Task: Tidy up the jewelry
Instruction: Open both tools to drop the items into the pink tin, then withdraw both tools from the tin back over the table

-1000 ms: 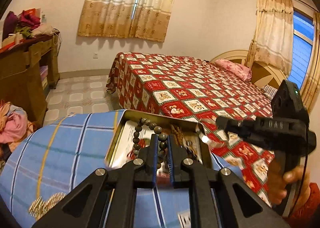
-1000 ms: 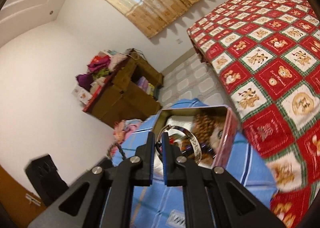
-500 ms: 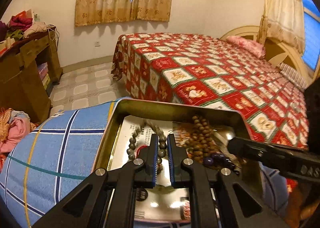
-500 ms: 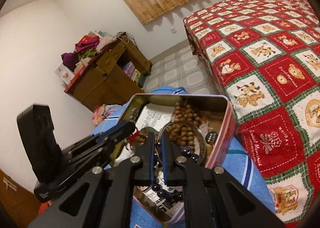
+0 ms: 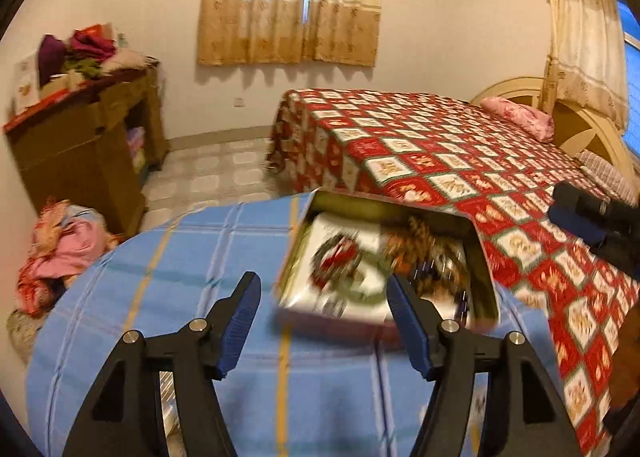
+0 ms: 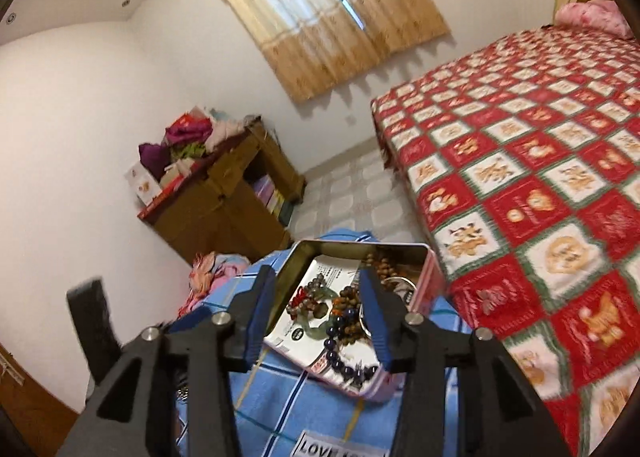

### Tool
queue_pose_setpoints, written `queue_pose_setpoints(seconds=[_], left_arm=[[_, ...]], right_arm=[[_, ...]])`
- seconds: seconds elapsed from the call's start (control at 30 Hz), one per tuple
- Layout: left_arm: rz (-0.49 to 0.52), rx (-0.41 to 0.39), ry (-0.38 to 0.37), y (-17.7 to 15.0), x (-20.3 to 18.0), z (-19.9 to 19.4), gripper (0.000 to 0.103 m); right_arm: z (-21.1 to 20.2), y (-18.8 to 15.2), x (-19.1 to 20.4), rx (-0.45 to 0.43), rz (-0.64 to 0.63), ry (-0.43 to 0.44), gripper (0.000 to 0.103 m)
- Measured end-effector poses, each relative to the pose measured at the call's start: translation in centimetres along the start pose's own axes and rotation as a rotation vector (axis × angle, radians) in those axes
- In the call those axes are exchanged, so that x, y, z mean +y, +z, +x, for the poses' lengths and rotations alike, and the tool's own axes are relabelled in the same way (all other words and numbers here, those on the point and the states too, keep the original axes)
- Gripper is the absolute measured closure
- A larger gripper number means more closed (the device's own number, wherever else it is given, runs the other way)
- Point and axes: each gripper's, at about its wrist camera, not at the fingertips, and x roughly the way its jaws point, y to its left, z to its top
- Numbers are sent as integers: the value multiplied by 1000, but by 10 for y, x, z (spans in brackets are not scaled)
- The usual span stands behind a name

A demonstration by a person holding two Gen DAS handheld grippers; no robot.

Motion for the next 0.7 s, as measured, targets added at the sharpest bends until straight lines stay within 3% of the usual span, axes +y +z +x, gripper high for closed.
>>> queue_pose_setpoints(seconds=[0.13, 0.5, 0.57, 0.7], left_arm=[[-26, 14, 32, -35, 12, -39, 37], [-190, 16, 274, -120, 80, -133, 37], [-202, 14, 316, -128, 84, -140, 37], [-215, 13, 339, -137, 88, -145, 27]], right_arm=[[-17, -27, 13, 16, 26, 2, 55], [-17, -103, 73, 157, -29, 64, 54], [-16, -113, 84, 171, -41, 56, 39], [-17, -126, 101, 196, -74, 65, 33]])
